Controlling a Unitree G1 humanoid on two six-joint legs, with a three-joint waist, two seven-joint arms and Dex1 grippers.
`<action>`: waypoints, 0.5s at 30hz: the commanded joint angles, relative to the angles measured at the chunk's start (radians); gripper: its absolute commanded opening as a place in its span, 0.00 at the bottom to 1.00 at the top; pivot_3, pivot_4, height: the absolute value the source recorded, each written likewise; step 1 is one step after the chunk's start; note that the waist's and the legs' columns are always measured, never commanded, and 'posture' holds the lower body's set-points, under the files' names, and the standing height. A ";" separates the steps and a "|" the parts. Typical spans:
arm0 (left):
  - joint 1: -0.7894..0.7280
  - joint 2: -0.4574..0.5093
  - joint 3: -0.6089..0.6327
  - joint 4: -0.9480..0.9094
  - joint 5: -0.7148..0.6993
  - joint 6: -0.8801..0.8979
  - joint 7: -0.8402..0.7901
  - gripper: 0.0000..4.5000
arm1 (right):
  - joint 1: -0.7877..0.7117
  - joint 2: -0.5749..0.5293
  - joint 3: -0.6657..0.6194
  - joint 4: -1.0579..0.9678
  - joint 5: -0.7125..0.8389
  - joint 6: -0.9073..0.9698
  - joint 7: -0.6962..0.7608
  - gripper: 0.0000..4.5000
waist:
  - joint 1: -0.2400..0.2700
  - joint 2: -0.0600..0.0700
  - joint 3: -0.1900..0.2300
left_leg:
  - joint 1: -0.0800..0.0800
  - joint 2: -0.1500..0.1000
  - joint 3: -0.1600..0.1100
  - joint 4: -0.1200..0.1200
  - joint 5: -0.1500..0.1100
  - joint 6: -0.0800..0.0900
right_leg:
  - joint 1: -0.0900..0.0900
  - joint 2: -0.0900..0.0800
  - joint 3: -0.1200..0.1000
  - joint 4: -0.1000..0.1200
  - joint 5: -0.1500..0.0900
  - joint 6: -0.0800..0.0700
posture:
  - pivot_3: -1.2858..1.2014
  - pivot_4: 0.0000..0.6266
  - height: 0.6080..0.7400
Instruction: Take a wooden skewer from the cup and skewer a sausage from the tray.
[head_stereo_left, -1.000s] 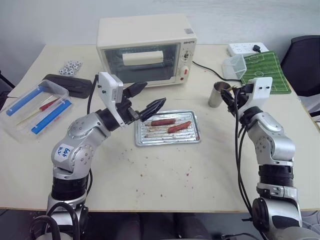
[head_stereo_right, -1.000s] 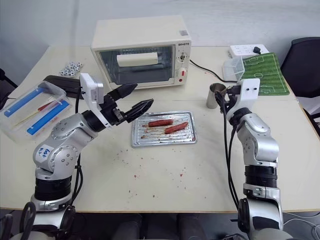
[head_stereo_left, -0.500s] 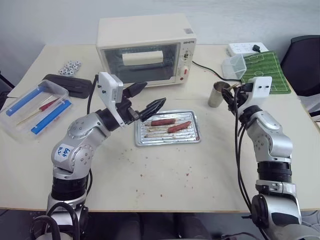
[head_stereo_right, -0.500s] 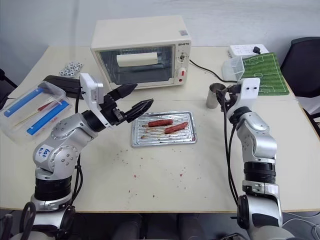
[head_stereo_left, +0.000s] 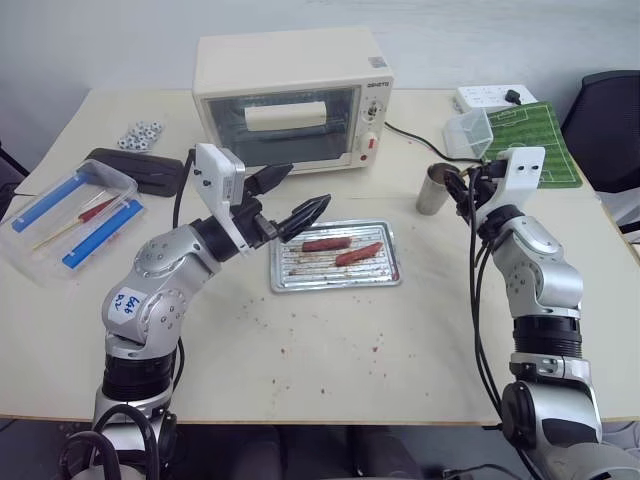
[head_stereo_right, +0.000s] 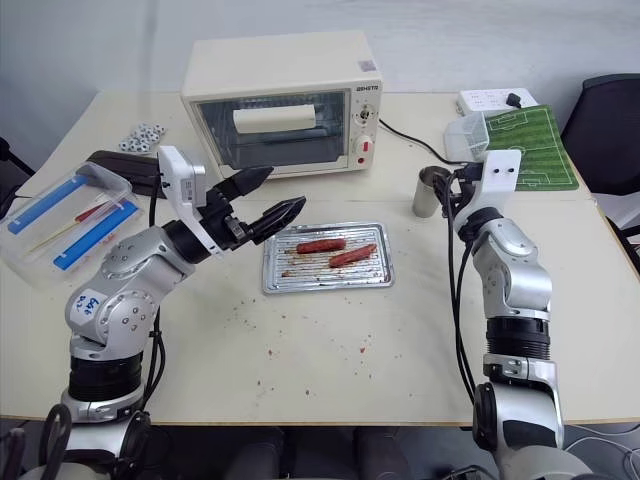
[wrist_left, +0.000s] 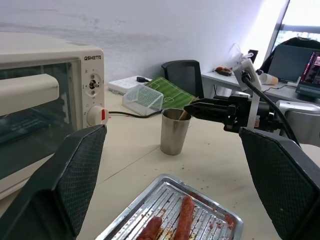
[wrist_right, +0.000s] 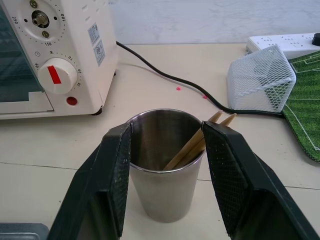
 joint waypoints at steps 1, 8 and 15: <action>-0.011 0.004 0.011 -0.027 0.003 -0.015 0.002 1.00 | 0.011 -0.019 -0.031 -0.043 0.001 -0.009 -0.011 0.51 | 0.001 0.000 0.000 | 0.000 0.000 0.000 0.000 0.000 0.000 | 0.000 0.000 0.000 0.000 0.000 0.000 | 0.52 0.24 1.00; -0.012 0.006 0.011 -0.025 0.003 -0.014 -0.001 1.00 | 0.004 -0.022 -0.031 -0.019 -0.006 -0.025 -0.022 0.51 | -0.001 0.000 0.000 | 0.000 0.000 0.000 0.000 0.000 0.000 | 0.000 0.000 0.000 0.000 0.000 0.000 | 0.52 0.24 1.00; -0.016 0.008 0.007 -0.024 0.006 -0.017 -0.007 1.00 | -0.025 -0.017 -0.026 0.024 -0.008 -0.047 -0.022 0.51 | -0.001 0.000 0.000 | 0.000 0.000 0.000 0.000 0.000 0.000 | 0.000 0.000 0.000 0.000 0.000 0.000 | 0.52 0.24 1.00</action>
